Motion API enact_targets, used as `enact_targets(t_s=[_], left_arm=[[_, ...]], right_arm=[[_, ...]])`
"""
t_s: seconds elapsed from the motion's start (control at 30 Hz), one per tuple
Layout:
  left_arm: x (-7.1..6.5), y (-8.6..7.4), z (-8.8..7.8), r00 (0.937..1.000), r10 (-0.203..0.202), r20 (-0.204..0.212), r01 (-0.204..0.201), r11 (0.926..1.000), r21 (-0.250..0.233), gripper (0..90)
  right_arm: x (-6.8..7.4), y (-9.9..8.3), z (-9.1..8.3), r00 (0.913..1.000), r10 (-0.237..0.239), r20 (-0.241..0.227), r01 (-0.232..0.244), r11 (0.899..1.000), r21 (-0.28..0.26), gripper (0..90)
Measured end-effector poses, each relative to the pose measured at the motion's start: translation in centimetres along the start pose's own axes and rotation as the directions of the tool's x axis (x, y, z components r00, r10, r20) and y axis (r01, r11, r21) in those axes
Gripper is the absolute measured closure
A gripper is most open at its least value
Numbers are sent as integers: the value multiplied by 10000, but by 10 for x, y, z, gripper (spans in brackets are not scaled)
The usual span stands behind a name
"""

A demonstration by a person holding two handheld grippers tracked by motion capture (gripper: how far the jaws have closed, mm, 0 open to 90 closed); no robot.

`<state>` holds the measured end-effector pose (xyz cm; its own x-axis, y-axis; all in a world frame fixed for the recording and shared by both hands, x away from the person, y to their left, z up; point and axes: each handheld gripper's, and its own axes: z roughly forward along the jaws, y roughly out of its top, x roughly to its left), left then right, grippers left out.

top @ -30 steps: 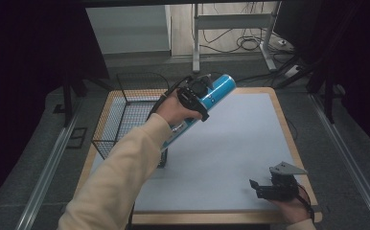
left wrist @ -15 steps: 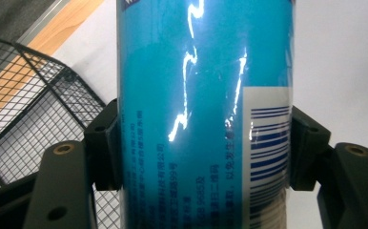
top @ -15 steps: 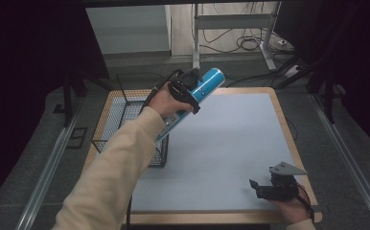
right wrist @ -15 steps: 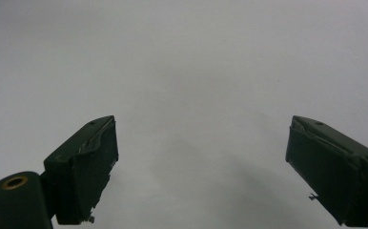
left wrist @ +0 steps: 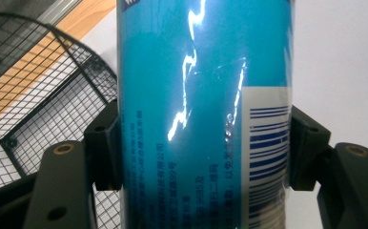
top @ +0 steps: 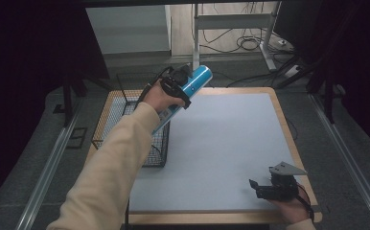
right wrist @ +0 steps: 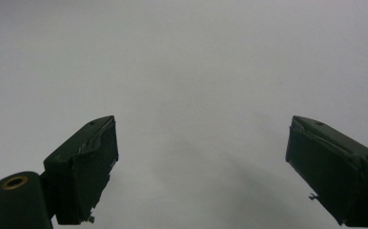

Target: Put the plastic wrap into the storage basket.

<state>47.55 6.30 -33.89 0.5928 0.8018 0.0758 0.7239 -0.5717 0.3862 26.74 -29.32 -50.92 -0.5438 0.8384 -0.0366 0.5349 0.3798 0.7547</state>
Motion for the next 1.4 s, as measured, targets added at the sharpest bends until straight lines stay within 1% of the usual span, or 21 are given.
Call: enact_targets(t_s=[0.17,0.2,0.23,0.27,0.37,0.4,0.5,0.53,0.57,0.6,0.63,0.7,0.87,0.97,1.0,1.1,1.13,1.3,1.33,1.37,1.4], left_arm=[[10,-1,2,9998,-188,-33,188,9998,-20,314],[14,-2,4,9998,-215,-44,215,9997,67,314],[14,-2,4,9998,-215,-44,215,9997,67,314],[18,-4,7,9997,-181,-165,184,9997,173,314],[23,-6,10,9992,-334,-231,339,9992,225,314],[29,-8,13,9985,-506,-226,511,9985,204,314],[35,-10,15,9978,-564,-346,574,9979,285,314],[40,-12,16,9969,-639,-464,655,9973,336,314],[40,-12,16,9969,-639,-464,655,9973,336,314],[45,-14,17,9953,-815,-532,831,9961,293,314],[47,-15,17,9947,-862,-561,877,9958,257,314],[53,-17,17,9943,-876,-612,894,9956,272,314],[61,-21,23,9921,-1050,-687,1076,9935,365,314],[64,-22,28,9921,-973,-786,1014,9936,506,314],[66,-23,33,9908,-1035,-870,1088,9923,587,314],[70,-23,38,9907,-1066,-851,1120,9919,607,314],[73,-24,43,9899,-1146,-836,1203,9905,671,315],[76,-26,53,9891,-1093,-988,1172,9901,778,314],[77,-27,59,9888,-1072,-1040,1163,9895,862,314],[77,-27,59,9888,-1072,-1040,1163,9895,862,314],[78,-29,65,9892,-1101,-962,1190,9887,913,314]], right_arm=[[0,0,0,10000,0,30,0,10000,-14,110],[0,0,0,10000,5,30,-5,10000,7,109],[0,0,0,10000,39,18,-39,10000,31,110],[0,0,1,10000,18,22,-18,10000,40,110],[0,0,1,10000,19,14,-19,10000,63,110],[0,0,1,10000,4,19,-4,10000,84,110],[1,-1,2,10000,-3,31,2,10000,92,109],[1,-1,2,10000,-10,40,10,10000,90,109],[1,-1,2,10000,-10,40,10,10000,90,109],[0,-1,2,10000,21,44,-22,10000,96,109],[0,-1,2,10000,11,44,-11,9999,101,110],[0,-1,2,10000,3,42,-3,9999,119,109],[1,-1,3,10000,18,58,-18,9999,150,110],[1,-1,3,10000,27,77,-28,9999,161,110],[1,-1,3,10000,44,86,-45,9998,173,110],[1,-2,3,9999,50,107,-52,9998,199,110],[1,-2,3,9999,46,107,-49,9998,216,109],[1,-2,4,9999,64,106,-66,9997,216,109],[1,-2,4,9999,40,136,-43,9997,241,109],[1,-2,4,9999,40,136,-43,9997,241,109],[0,-2,4,9999,59,152,-63,9996,263,110]])
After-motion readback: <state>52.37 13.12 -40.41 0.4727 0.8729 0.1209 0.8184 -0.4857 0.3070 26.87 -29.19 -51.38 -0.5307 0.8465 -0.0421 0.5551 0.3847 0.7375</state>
